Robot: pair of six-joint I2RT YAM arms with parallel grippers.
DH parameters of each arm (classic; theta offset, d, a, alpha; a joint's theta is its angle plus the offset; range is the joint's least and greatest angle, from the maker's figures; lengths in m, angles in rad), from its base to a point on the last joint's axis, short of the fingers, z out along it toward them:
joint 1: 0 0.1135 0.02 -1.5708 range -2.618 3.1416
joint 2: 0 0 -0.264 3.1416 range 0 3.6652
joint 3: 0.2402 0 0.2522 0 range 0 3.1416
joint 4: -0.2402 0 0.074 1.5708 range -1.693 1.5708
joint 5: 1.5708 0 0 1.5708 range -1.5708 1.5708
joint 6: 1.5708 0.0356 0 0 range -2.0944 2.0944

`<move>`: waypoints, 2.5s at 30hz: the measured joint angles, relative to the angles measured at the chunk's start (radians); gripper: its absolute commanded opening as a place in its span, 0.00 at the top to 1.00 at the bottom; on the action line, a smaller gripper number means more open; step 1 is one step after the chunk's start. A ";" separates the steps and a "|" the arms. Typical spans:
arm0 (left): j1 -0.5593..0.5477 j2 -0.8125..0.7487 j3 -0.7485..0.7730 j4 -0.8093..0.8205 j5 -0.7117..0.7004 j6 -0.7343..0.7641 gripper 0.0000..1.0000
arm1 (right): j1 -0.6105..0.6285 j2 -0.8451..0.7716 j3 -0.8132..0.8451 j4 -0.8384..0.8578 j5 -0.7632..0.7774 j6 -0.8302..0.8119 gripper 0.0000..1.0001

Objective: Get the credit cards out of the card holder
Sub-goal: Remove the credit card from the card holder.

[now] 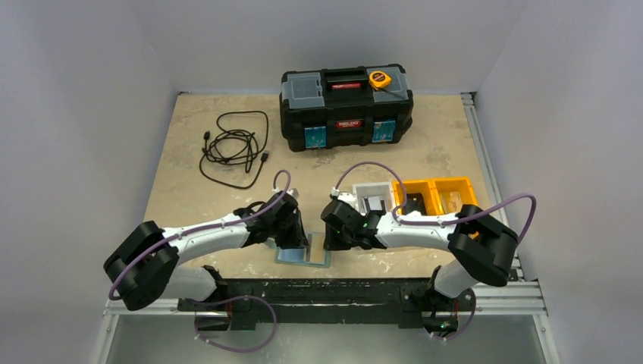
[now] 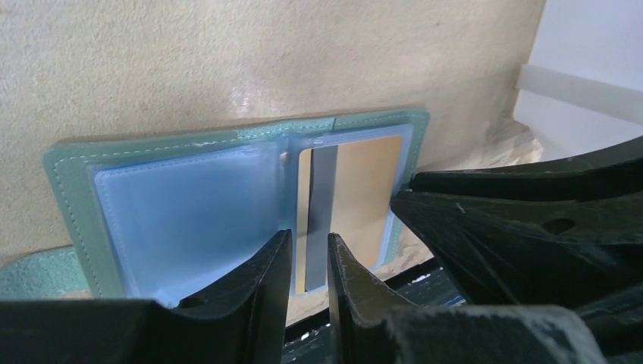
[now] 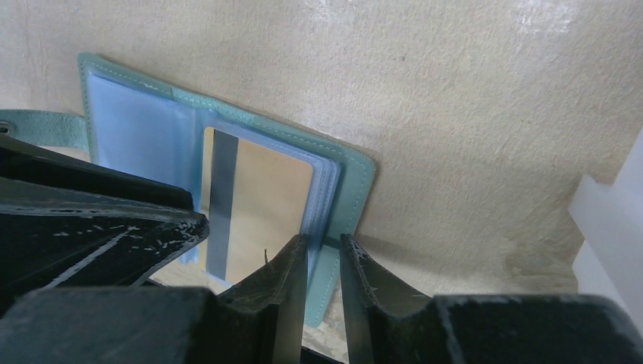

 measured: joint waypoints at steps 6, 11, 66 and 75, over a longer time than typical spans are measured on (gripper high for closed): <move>0.023 0.022 -0.043 0.065 0.048 0.000 0.78 | 0.001 0.023 0.014 0.022 0.000 -0.003 0.88; 0.042 0.035 -0.064 0.108 0.080 0.000 0.84 | 0.001 0.029 0.021 0.027 -0.001 -0.003 0.94; 0.252 -0.079 -0.254 0.321 0.346 0.003 1.00 | -0.005 0.068 0.033 0.071 0.000 0.011 1.00; 0.280 -0.080 -0.277 0.344 0.374 0.003 0.92 | -0.005 0.073 0.033 0.084 0.000 0.017 1.00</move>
